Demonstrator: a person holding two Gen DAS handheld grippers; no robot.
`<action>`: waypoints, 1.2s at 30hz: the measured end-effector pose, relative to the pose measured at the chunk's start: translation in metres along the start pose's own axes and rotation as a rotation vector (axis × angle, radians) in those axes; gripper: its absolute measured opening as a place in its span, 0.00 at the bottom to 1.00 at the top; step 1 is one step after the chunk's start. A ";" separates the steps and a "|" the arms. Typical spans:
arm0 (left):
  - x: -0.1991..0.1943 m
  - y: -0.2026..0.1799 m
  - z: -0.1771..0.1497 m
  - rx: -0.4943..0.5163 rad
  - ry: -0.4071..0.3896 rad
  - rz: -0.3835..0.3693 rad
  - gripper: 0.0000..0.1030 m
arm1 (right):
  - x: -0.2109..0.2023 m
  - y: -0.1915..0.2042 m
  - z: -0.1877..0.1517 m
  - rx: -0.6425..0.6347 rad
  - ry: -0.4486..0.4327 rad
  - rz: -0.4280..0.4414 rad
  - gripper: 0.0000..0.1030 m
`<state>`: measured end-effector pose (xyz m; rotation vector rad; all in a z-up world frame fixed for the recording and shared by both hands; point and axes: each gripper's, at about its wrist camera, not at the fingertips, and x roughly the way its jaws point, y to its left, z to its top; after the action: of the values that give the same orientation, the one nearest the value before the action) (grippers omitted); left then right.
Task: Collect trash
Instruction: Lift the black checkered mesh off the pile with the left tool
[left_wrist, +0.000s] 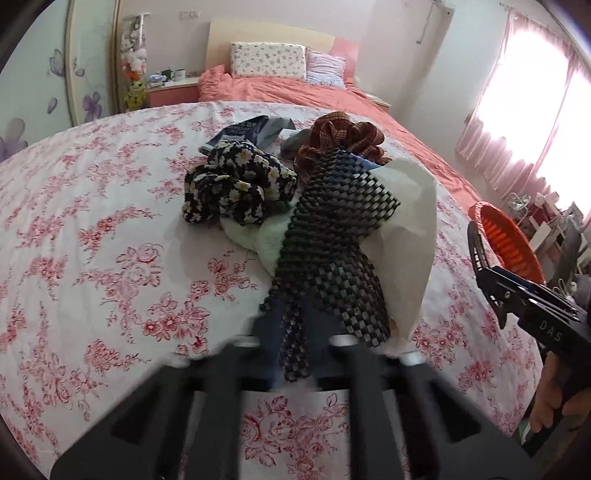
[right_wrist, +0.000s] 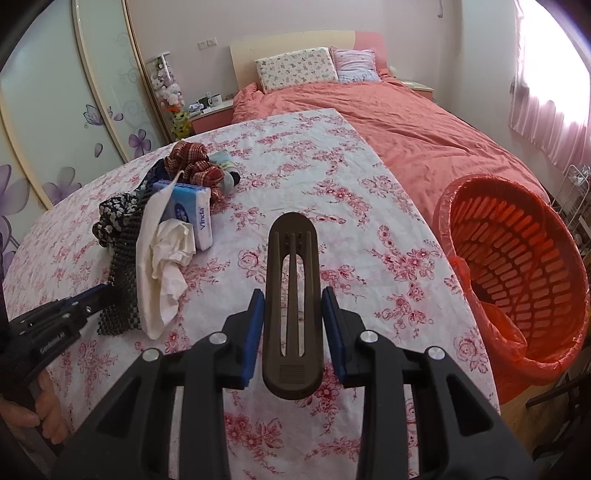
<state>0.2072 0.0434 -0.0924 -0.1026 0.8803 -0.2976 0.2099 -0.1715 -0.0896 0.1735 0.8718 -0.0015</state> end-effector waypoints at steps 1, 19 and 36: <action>-0.001 0.001 -0.001 0.000 -0.004 -0.001 0.02 | 0.000 -0.001 0.000 0.001 0.001 0.000 0.31; -0.011 -0.004 0.011 0.042 -0.060 0.048 0.31 | -0.008 -0.003 0.003 0.012 -0.008 0.007 0.31; 0.004 -0.008 0.017 0.031 -0.023 0.018 0.33 | 0.003 -0.005 0.000 0.018 0.014 0.008 0.31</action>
<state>0.2209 0.0340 -0.0826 -0.0698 0.8528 -0.2927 0.2111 -0.1761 -0.0927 0.1939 0.8850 -0.0011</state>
